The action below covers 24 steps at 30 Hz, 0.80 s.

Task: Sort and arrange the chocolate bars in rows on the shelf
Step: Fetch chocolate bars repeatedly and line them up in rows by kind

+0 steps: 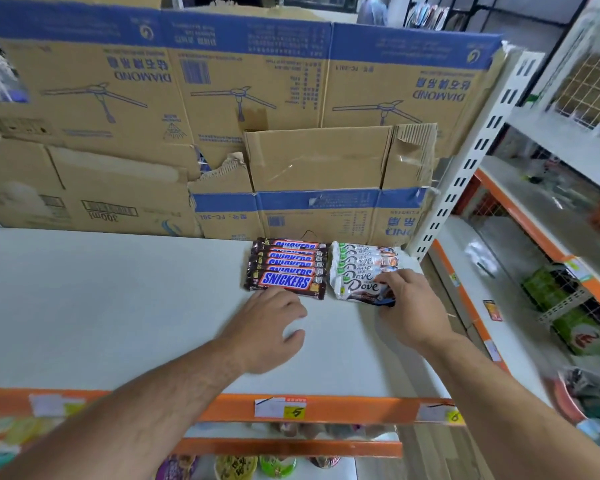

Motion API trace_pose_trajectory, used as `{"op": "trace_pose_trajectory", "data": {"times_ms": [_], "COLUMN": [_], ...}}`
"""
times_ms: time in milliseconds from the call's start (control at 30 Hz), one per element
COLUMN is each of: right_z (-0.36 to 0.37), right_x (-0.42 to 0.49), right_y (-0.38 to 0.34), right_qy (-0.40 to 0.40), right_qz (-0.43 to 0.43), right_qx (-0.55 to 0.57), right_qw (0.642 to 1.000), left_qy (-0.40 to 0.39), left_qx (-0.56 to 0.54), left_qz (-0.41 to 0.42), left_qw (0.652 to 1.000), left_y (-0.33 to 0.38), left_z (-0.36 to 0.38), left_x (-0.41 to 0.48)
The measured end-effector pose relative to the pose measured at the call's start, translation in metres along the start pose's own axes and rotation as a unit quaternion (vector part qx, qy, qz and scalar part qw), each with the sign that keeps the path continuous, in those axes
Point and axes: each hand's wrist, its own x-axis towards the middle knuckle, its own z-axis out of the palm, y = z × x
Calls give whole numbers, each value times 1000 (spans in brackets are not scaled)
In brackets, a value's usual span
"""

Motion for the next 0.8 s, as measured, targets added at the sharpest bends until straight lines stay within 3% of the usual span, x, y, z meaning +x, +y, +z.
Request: {"op": "trace_pose_trajectory", "data": {"times_ms": [200, 800], "right_z": [17, 15], "right_x": [-3, 3], "right_y": [-4, -13], "right_qy": [55, 13], "right_qz": [3, 37], "right_qx": [30, -20], "right_qw": [998, 999], "left_qy": [12, -14], "left_qx": [5, 36], "left_qz": [-8, -29], "left_qw": [1000, 999], "left_y": [2, 7], "left_z": [0, -2], "left_x": [1, 2]}}
